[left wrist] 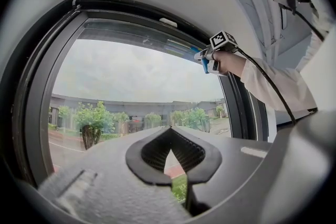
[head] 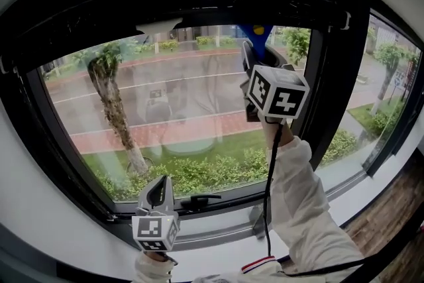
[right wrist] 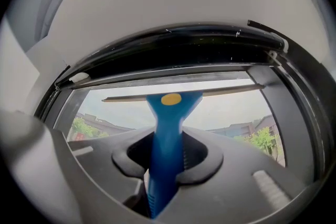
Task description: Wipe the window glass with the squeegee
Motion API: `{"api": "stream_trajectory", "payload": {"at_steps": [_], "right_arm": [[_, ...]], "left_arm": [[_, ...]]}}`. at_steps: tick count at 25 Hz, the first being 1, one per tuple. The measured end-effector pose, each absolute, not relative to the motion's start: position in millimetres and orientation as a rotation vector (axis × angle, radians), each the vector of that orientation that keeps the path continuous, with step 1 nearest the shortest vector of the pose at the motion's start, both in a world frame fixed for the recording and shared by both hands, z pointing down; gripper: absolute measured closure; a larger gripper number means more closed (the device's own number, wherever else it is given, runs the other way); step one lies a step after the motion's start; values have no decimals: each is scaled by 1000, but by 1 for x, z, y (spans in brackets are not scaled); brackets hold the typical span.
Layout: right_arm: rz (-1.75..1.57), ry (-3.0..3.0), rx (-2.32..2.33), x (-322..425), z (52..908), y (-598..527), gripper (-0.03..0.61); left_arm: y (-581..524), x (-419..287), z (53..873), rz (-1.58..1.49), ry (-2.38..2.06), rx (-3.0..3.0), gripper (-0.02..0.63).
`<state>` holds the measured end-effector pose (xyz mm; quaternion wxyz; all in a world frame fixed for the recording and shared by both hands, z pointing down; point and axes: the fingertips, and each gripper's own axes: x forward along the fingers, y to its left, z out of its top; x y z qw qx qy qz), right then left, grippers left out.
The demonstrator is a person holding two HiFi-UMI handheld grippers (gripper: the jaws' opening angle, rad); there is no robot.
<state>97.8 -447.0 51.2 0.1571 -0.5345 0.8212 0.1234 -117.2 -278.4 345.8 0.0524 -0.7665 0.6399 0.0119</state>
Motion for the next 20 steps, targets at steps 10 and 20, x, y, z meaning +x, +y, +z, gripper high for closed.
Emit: {"api": "stream_trajectory", "payload": {"at_steps": [10,20], "right_arm": [[327,2343,-1554,98,59,-447,471],[281,2375,-1583,100,83,-447,471]], "left_arm": [[-268,-130,354,17,1984,-2324,614],[-264,-123,362,-15,1968,-2351,614]]}}
